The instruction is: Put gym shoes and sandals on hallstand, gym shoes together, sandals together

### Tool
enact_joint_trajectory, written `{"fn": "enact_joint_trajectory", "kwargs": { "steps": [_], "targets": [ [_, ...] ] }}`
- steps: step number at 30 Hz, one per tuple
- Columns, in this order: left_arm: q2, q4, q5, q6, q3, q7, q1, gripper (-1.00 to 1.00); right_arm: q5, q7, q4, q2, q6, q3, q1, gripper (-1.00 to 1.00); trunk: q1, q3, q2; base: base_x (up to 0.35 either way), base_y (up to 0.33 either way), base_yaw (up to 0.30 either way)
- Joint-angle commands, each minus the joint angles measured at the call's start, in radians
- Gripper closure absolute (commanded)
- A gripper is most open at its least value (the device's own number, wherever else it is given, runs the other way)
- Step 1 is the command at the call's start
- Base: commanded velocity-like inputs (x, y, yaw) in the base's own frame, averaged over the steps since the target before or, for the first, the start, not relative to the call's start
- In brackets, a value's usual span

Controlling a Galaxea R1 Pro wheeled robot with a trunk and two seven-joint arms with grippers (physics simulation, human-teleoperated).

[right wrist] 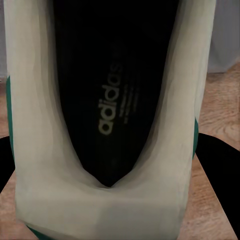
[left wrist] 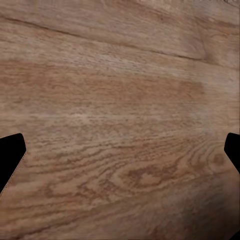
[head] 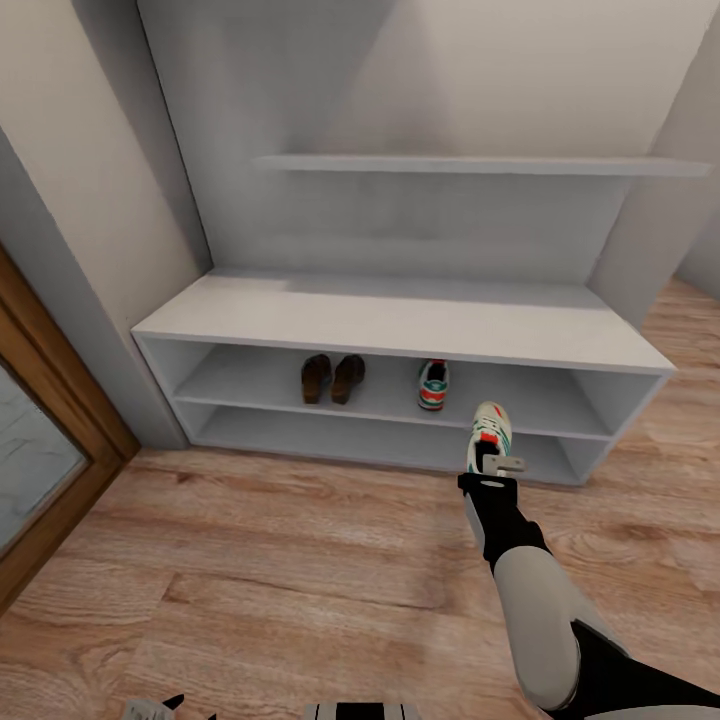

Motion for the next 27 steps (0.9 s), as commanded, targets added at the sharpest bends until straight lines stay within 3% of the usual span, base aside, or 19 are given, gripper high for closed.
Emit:
{"fn": "enact_joint_trajectory", "kwargs": {
  "steps": [1, 12, 19, 27],
  "targets": [
    [0.0, 0.001, 0.001, -0.004, 0.002, -0.004, -0.001, -1.0, 0.009, 0.001, -0.002, 0.001, 0.005, -0.005, -0.001, 1.0, 0.0, -0.001, 0.0, 0.194, 0.003, 0.0],
    [0.0, 0.001, 0.001, -0.004, 0.002, -0.004, -0.001, -1.0, 0.01, 0.001, -0.002, 0.001, 0.005, -0.005, -0.001, 1.0, 0.0, -0.001, 0.0, 0.296, 0.001, 0.0],
    [0.0, 0.001, 0.001, -0.005, 0.002, -0.003, -0.001, -1.0, 0.011, 0.001, -0.002, 0.001, 0.005, -0.005, -0.001, 1.0, 0.0, -0.001, 0.0, 0.08, 0.0, 0.0],
    [0.0, 0.001, 0.001, -0.005, 0.003, -0.002, -0.001, -1.0, 0.011, 0.001, -0.001, 0.001, 0.005, -0.005, -0.001, 1.0, 0.0, -0.001, 0.0, 0.277, 0.0, 0.0]
  ]
}}
